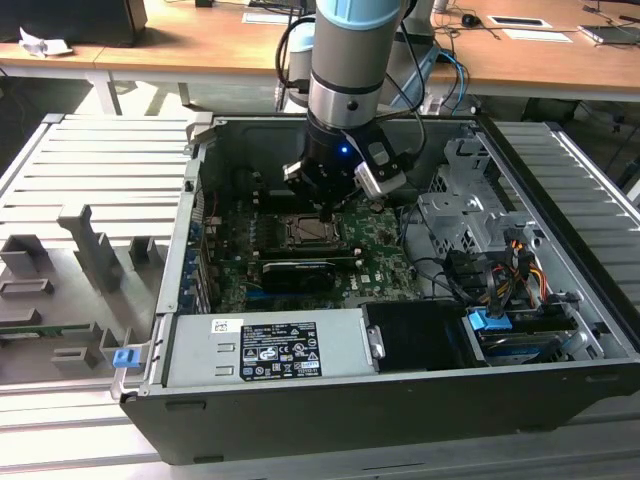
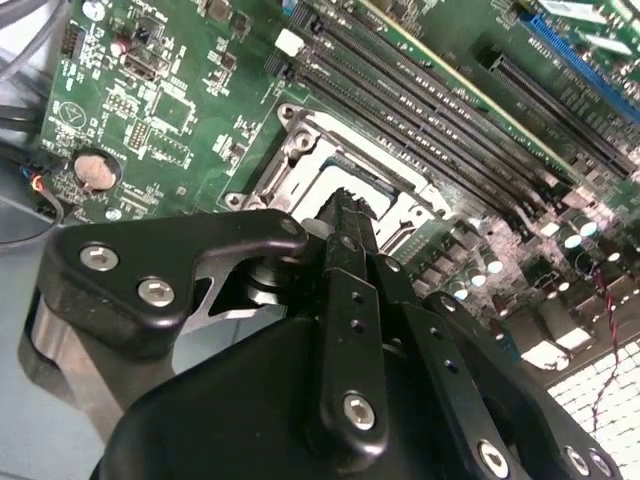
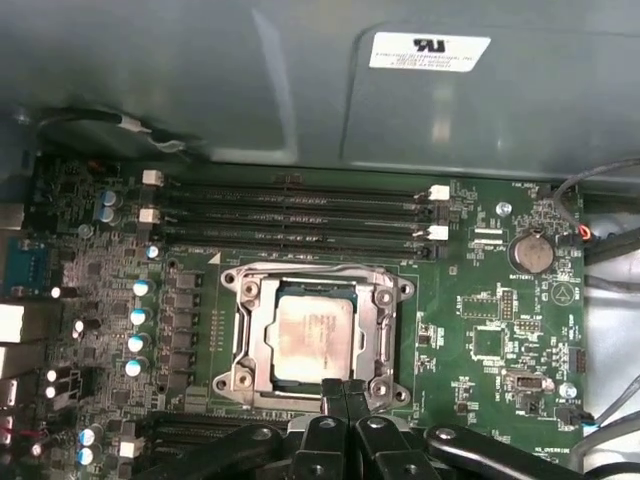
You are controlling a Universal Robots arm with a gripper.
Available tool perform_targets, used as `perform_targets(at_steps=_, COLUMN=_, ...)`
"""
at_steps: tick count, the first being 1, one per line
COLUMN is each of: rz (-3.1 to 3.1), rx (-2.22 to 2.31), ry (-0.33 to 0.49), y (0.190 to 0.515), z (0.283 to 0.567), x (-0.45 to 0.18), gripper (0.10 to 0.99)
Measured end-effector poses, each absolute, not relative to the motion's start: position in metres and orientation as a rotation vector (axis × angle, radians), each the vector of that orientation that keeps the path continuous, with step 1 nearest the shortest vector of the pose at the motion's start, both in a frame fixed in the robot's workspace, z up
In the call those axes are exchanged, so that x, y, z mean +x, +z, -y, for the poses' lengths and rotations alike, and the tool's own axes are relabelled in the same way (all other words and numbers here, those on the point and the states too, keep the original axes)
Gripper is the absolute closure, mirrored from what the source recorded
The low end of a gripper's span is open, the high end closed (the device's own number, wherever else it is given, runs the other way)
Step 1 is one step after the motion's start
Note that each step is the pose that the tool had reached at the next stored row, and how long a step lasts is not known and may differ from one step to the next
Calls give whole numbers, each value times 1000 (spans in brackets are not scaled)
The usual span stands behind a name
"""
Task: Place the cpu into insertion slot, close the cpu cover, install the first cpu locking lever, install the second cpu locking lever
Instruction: 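Install the second cpu locking lever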
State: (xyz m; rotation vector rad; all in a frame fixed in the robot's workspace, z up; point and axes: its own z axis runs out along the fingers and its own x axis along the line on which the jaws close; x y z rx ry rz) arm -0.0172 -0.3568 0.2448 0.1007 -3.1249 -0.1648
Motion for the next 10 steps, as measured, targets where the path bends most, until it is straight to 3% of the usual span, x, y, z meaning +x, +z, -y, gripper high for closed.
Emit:
perform_targets(at_steps=6, rz=3124, rx=111, ry=-174, y=241, z=362, x=-19, gripper=980)
perform_targets(at_steps=10, rz=3121, rx=110, ry=-231, y=239, z=371, x=-19, gripper=980)
